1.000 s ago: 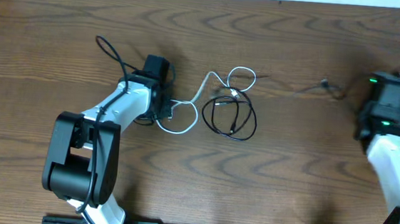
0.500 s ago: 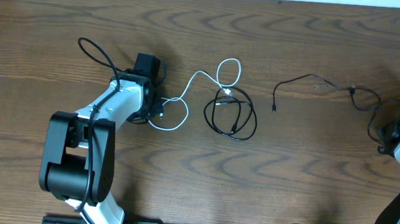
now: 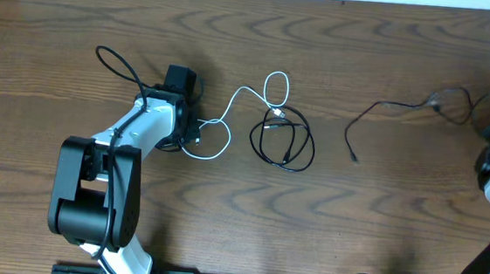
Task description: Untangle cables
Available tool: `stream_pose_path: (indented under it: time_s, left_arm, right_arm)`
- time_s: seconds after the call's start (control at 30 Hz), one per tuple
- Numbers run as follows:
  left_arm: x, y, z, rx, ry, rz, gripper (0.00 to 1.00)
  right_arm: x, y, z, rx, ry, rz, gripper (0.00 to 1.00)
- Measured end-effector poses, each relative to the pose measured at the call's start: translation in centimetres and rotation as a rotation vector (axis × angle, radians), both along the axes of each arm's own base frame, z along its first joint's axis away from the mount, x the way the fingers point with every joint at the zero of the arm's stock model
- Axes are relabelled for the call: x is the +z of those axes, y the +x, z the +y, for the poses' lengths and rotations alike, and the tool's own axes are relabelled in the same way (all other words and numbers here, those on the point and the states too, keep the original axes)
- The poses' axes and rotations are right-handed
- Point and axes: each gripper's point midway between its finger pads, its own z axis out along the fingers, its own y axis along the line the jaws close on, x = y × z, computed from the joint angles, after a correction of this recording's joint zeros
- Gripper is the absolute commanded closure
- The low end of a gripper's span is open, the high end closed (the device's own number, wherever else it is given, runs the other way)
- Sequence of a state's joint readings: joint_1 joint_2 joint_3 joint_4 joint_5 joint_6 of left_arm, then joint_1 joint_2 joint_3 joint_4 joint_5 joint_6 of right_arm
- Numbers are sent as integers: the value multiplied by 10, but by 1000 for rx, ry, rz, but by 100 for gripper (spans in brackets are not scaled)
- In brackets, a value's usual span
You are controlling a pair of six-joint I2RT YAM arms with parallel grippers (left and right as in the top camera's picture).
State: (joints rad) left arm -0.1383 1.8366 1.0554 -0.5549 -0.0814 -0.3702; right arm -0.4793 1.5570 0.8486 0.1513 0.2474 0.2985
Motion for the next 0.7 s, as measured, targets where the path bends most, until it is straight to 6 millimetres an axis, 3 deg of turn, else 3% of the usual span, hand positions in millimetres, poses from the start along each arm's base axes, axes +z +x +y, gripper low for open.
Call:
stream_pose_path:
  time_s: [0.1,0.23,0.43,0.7]
  left_arm:
    - [0,0,0,0,0,0,93]
    - [0,0,0,0,0,0,93]
    - [0,0,0,0,0,0,93]
    - [0,0,0,0,0,0,92]
  right_arm:
    - [41,5,0,22,-64,-103,99]
    - [71,4,4,46,-110,-164,98]
    - [72,2,5,62,-128,-140,96]
    - [65,4,12,107,-106,-115,82]
